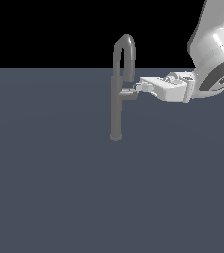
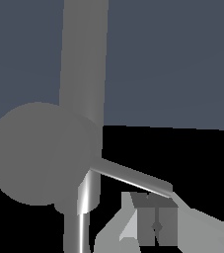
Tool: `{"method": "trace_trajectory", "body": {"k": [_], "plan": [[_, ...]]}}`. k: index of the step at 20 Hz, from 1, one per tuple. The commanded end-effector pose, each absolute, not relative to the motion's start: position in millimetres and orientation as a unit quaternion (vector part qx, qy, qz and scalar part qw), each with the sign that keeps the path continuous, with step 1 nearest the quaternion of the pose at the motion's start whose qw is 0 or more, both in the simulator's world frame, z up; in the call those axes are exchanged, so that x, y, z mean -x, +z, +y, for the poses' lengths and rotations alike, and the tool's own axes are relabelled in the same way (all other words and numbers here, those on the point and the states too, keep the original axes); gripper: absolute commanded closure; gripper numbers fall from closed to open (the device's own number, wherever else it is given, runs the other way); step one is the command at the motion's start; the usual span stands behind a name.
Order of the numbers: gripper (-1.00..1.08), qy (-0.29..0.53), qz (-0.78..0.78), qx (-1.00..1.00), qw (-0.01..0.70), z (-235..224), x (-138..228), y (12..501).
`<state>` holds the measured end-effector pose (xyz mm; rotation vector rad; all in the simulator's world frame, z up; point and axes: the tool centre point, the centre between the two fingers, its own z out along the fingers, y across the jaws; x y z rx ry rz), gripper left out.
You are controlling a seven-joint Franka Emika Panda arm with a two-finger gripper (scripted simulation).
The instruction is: Turn on the faucet by rotating a designated handle.
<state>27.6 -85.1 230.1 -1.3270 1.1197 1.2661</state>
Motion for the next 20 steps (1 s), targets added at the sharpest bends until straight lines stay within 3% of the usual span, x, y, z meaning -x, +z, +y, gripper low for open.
{"method": "trace_trajectory", "body": {"k": [1,5,6,16,17,18,20], "plan": [[1.08,0.525,0.465,0.535,0.472,-86,-22,203],[1.08,0.529,0.468,0.531,0.469,-87,-18,180],[1.08,0.519,0.457,0.543,0.476,-85,-25,208],[1.08,0.528,0.467,0.532,0.470,-85,-33,157],[1.08,0.528,0.467,0.532,0.470,-85,-33,157],[1.08,0.518,0.448,0.549,0.479,-84,-39,196],[1.08,0.519,0.450,0.547,0.478,-84,-42,188]]}}
